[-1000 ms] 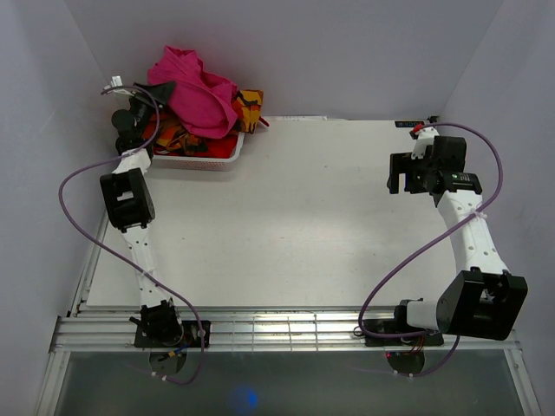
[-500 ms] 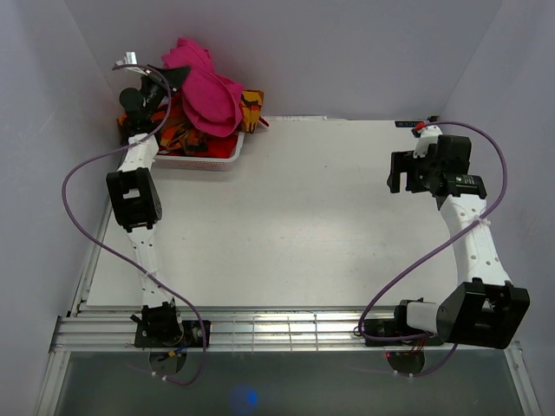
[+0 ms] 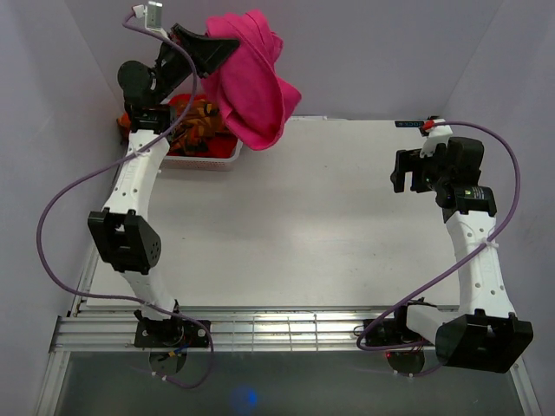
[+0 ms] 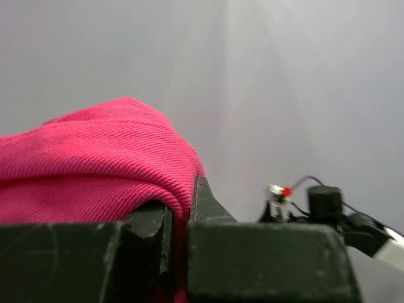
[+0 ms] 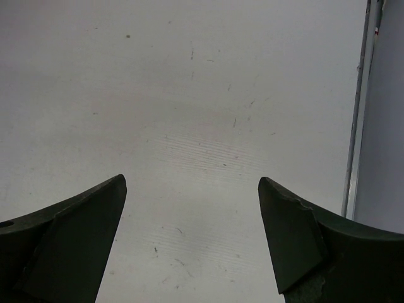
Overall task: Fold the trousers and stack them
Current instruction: Move the trousers to the center of the board
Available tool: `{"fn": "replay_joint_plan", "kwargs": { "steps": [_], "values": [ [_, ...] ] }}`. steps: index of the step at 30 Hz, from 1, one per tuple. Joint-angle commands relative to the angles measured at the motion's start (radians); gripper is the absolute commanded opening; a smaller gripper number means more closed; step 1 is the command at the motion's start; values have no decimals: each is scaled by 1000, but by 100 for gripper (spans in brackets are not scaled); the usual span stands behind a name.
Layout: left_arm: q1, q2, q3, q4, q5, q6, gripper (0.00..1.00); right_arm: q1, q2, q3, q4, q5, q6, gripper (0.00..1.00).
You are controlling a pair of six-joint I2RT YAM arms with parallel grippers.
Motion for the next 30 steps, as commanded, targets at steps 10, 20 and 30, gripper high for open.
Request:
{"fn": "replay_joint_plan", "kwargs": {
  "steps": [10, 20, 30],
  "values": [
    [-330, -521, -624, -217, -86, 352, 0, -19, -29, 38, -30, -88, -90, 90],
    [-393, -214, -652, -475, 2, 439, 0, -22, -15, -23, -115, -186, -193, 94],
    [-321, -31, -562, -761, -50, 576, 26, -16, 49, -164, 39, -364, -103, 95]
  ]
}}
